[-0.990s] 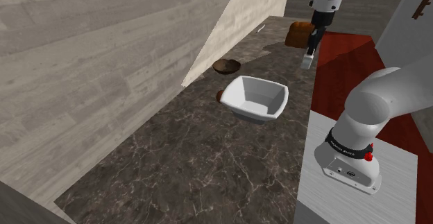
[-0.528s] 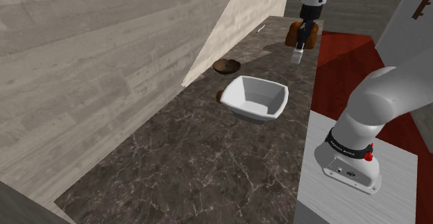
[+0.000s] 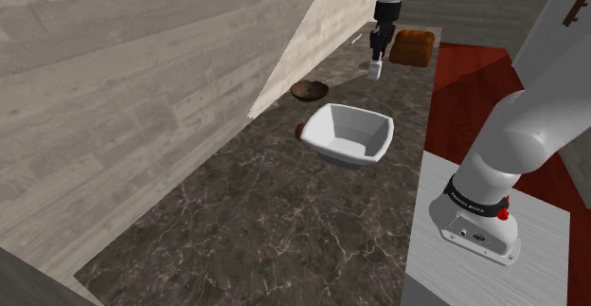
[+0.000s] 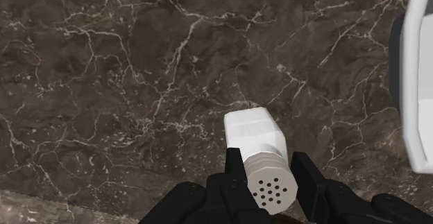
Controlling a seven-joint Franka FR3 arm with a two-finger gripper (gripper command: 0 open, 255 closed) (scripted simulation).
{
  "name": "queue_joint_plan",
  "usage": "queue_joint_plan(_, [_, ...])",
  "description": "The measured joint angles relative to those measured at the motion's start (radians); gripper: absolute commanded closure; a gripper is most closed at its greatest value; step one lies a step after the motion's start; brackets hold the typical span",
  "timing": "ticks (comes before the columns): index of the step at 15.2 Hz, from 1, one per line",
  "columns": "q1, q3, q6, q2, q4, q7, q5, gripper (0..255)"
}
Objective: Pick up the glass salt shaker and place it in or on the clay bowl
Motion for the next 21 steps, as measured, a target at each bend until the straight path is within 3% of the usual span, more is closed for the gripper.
queue_joint_plan(10, [0.066,0.034,-0.064,0.333,0.378,0.046,0.124,255])
queue_joint_plan(16, [0.076,0.058,-0.154,0.565,0.691,0.078,0.195,255])
queue_joint_plan(18, [0.067,0.065,-0.210,0.664,0.842,0.088,0.220,255])
queue_joint_plan(21, [0.063,0.072,-0.211,0.724,0.901,0.093,0.235,255])
